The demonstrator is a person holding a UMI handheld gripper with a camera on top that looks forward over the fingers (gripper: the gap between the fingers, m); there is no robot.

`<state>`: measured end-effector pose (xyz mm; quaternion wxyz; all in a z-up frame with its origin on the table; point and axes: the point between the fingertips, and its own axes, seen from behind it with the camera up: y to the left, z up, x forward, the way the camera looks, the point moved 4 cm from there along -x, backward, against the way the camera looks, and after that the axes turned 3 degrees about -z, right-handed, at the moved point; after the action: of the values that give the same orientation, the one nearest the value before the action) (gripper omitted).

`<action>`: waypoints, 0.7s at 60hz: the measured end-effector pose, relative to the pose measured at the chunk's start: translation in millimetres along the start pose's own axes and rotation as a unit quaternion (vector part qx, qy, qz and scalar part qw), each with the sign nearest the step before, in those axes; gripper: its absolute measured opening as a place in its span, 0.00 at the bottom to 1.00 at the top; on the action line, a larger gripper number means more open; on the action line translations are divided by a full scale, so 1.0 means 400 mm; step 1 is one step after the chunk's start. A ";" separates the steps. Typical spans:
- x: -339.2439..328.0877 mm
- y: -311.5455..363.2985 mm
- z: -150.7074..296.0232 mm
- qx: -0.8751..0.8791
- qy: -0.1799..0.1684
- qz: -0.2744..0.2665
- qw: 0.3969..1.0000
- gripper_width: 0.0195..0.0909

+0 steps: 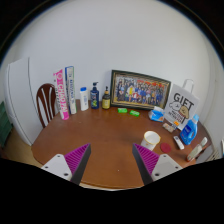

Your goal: Pour water

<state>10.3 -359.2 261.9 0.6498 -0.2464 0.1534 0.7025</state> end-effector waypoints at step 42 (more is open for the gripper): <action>0.106 -1.016 -0.408 0.071 0.019 -0.094 0.993 0.93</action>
<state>434.6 -367.1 145.9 0.7259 -0.2266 0.1915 0.6205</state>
